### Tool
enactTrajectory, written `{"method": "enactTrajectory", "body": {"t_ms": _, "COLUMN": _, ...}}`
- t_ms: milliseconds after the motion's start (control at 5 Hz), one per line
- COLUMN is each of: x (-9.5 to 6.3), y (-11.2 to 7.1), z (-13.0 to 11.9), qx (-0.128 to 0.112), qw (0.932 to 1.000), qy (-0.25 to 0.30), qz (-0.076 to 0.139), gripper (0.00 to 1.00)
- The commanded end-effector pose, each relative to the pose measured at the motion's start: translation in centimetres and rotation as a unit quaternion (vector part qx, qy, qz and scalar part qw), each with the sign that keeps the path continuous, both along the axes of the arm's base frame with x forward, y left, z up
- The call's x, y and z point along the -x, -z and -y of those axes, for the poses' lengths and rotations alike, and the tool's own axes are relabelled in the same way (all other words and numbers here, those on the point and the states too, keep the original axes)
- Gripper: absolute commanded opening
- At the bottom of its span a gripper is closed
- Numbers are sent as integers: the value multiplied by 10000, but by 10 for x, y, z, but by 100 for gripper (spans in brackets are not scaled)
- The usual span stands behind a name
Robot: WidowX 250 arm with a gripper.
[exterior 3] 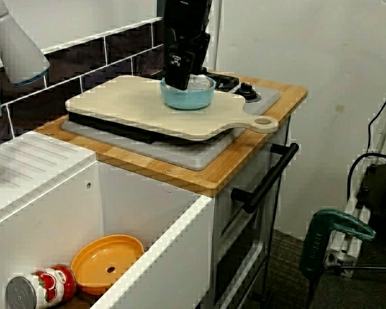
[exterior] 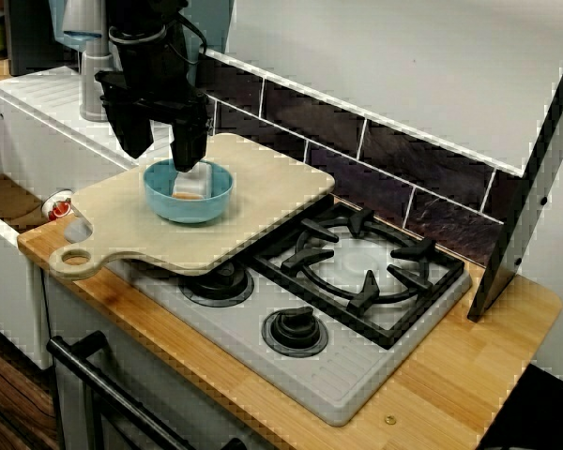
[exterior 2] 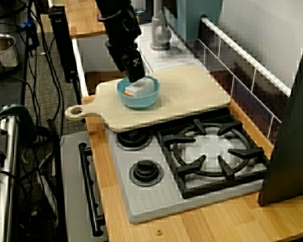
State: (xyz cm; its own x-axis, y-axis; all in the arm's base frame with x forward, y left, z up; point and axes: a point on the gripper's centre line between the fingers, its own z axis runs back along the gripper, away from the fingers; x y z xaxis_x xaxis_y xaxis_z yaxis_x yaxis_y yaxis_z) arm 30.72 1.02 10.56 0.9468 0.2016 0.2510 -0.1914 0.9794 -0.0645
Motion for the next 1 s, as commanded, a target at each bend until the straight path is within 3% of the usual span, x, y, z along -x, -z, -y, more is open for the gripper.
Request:
{"method": "enactTrajectory", "body": {"t_ms": 0, "x": -6, "y": -16, "z": 5, "qx": 43, "qw": 9994, "qy": -116, "qz": 311, "gripper": 100}}
{"method": "enactTrajectory", "body": {"t_ms": 800, "x": -17, "y": -16, "z": 7, "qx": 195, "qw": 9983, "qy": -404, "qz": 380, "gripper": 100}}
